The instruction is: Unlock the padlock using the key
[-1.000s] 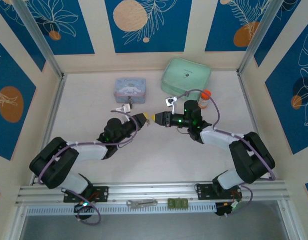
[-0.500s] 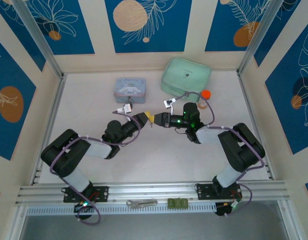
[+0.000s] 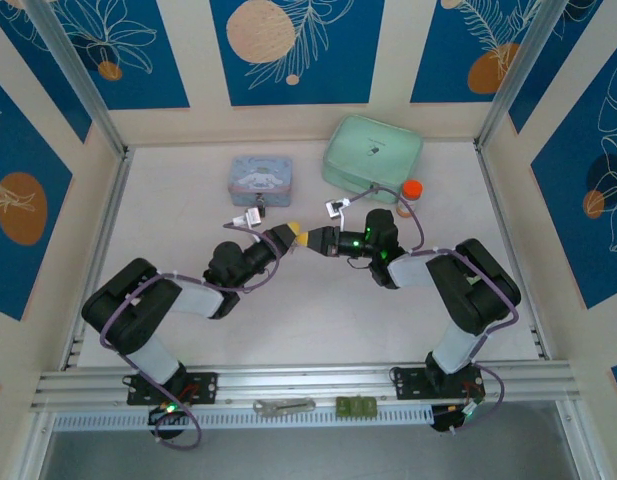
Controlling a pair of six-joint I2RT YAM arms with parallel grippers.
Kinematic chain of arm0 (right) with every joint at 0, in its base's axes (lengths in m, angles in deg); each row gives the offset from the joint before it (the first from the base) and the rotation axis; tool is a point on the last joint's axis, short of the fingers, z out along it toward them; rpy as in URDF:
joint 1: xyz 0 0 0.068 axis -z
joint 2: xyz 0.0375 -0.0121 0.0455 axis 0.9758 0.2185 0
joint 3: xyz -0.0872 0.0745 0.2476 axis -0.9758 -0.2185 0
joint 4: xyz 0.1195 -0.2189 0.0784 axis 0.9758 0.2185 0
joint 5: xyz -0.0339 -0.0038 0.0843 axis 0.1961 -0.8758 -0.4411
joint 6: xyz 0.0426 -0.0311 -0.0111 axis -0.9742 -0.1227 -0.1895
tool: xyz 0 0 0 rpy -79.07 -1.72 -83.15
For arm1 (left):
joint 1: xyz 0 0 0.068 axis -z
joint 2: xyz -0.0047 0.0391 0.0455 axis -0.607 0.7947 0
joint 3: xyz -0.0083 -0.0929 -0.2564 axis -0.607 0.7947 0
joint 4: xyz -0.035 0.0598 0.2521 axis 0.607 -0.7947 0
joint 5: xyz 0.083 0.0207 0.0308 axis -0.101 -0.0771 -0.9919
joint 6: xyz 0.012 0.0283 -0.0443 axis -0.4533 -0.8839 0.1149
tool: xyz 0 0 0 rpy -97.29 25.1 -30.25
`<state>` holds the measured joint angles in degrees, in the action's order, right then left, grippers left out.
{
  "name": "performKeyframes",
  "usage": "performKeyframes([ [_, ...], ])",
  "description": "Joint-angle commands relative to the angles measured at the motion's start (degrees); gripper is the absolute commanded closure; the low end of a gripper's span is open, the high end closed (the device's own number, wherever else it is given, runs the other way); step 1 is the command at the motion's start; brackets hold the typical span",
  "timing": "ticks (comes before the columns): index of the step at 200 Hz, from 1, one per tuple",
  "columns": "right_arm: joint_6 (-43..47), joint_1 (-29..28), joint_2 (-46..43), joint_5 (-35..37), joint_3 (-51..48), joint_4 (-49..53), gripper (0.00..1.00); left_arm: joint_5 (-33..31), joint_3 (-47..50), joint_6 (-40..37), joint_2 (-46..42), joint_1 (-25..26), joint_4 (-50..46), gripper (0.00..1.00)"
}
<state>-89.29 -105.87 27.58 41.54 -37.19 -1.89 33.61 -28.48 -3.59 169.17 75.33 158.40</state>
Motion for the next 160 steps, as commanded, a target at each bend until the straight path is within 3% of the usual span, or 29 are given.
performKeyframes([
  [1, -1.55, 0.01, 1.01, 0.59, -0.57, -2.77, 1.0, -0.36, 0.4, 1.03, 0.03, 0.09, 3.89, 1.0],
  [38, 0.34, 1.06, 0.11, 0.9, -0.84, 0.43, 1.0, -0.77, 0.58, 1.38, -0.07, 0.17, 3.89, 1.0],
  [66, 6.2, 1.08, -2.53, 1.75, -0.27, 10.22, 1.0, -1.67, 1.13, 0.23, -0.63, -0.62, 3.61, 0.49],
  [78, 9.21, 0.98, -4.07, 2.77, -0.2, 14.67, 1.0, -1.04, 0.95, -0.04, -0.94, -2.2, 1.51, 0.37],
  [130, 18.27, 0.46, -9.06, 6.94, 1.19, 30.08, 1.0, 8.2, -3.65, -3.55, -2.15, -12.81, -20.48, 0.38],
  [160, 22.55, -0.24, -10.62, 10.41, 3.62, 38.7, 1.0, 9.74, -8.23, -11.23, -1.81, -17.37, -37.94, 0.41],
])
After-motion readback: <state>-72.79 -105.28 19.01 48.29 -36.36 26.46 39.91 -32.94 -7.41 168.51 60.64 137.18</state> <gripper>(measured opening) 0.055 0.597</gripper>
